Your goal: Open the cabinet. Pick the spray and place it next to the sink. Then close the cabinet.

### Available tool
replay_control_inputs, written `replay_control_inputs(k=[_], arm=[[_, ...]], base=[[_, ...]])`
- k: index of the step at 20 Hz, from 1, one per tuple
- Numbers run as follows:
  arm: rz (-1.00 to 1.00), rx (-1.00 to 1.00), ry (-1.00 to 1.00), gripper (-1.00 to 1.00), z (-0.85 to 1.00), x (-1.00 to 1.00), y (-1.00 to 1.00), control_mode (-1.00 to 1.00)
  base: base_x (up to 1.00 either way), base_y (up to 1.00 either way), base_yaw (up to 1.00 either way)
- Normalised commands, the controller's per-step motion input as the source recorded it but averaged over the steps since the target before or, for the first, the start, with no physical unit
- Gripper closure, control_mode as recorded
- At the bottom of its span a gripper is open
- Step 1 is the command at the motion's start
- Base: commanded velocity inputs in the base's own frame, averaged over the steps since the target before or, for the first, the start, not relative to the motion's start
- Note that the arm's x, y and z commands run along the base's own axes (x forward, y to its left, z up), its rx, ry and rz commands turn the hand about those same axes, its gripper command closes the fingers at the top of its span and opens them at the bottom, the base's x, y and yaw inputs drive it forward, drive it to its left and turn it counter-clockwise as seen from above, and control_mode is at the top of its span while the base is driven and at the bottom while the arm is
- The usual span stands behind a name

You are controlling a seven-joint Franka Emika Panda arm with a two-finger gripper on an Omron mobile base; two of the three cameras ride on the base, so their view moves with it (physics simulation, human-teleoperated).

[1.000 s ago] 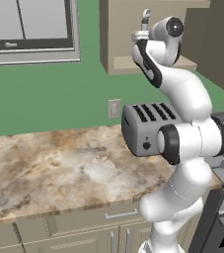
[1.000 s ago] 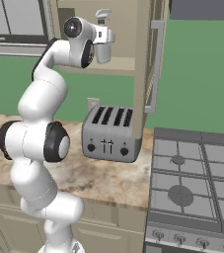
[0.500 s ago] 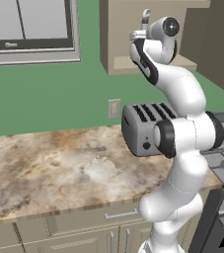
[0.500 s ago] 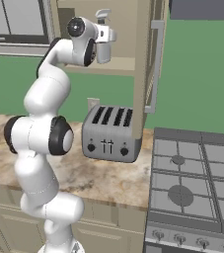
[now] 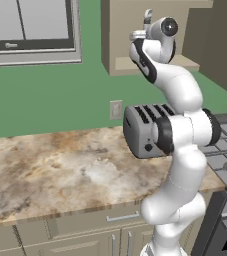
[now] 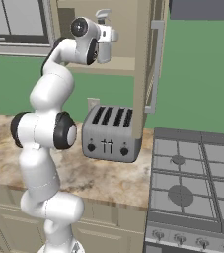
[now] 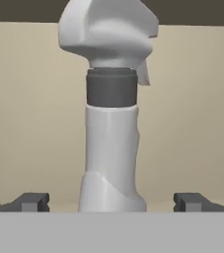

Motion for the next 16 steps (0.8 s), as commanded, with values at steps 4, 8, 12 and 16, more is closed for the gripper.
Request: replay_control_inputs(k=[4, 8, 12, 16], arm=[[0.0, 0.0, 0.0, -1.0, -0.04, 0.29, -0.01, -1.0], [0.0, 0.0, 0.0, -1.0, -0.04, 0.35, -0.06, -1.0], [0.0, 0.0, 0.0, -1.0, -0.03, 0.33, -0.11, -1.0], [0.0, 0.0, 0.0, -1.0, -0.12, 0.27, -0.1, -1.0]], base=[[0.0, 0.0, 0.0], [0.0, 0.0, 0.0], [0.0, 0.0, 0.0], [0.0, 0.0, 0.0]])
